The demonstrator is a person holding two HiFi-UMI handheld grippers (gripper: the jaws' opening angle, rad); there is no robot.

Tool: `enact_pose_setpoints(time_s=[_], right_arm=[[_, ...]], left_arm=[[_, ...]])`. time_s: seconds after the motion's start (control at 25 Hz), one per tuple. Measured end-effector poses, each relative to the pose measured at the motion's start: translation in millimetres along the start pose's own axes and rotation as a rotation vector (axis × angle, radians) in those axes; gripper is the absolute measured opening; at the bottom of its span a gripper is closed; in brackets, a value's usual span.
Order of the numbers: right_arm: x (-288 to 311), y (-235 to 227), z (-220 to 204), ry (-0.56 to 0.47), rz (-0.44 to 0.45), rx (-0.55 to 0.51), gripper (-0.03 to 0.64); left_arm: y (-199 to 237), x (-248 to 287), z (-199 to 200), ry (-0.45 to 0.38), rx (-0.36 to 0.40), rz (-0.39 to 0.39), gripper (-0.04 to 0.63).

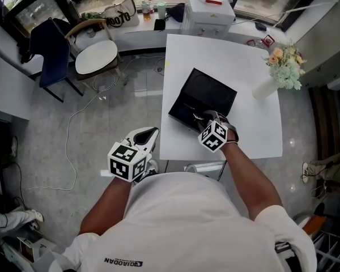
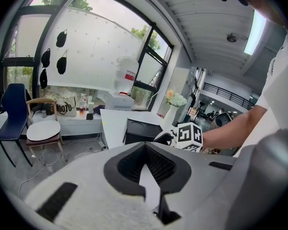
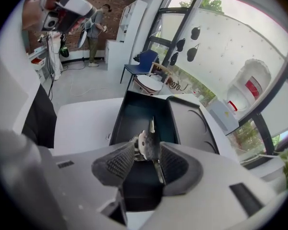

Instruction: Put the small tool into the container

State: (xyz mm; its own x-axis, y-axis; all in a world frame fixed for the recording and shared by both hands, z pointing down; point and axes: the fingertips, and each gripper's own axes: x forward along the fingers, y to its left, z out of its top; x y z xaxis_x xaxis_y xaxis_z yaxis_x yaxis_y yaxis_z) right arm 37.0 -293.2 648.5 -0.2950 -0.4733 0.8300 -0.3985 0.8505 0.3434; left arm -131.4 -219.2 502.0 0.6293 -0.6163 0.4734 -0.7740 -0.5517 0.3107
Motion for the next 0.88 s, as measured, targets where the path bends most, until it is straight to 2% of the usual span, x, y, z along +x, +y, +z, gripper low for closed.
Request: enact_pose_setpoints(time_s=[0.16,0.52,0.68,0.88], right_arm=[[-33,-6,10,-0.087,-0.016,0.155,0.17],[-128,-17,20,-0.373,-0.035,0.616,0.156],[-169,-18,17,-0.499,-0.02,0.816,0.129],[-202,-14,20,-0.606,0.017,0.937,0.1]], left_arm=[[-11,8,4,0.007,0.025,-0.031,0.009],[-42,25,13,-0.012,0.075,-0.087,0.009],[-57,28,19,-0.023,0.094,-0.112,0.009],[-71,30,28,-0.03,0.11,-0.143,0.009]])
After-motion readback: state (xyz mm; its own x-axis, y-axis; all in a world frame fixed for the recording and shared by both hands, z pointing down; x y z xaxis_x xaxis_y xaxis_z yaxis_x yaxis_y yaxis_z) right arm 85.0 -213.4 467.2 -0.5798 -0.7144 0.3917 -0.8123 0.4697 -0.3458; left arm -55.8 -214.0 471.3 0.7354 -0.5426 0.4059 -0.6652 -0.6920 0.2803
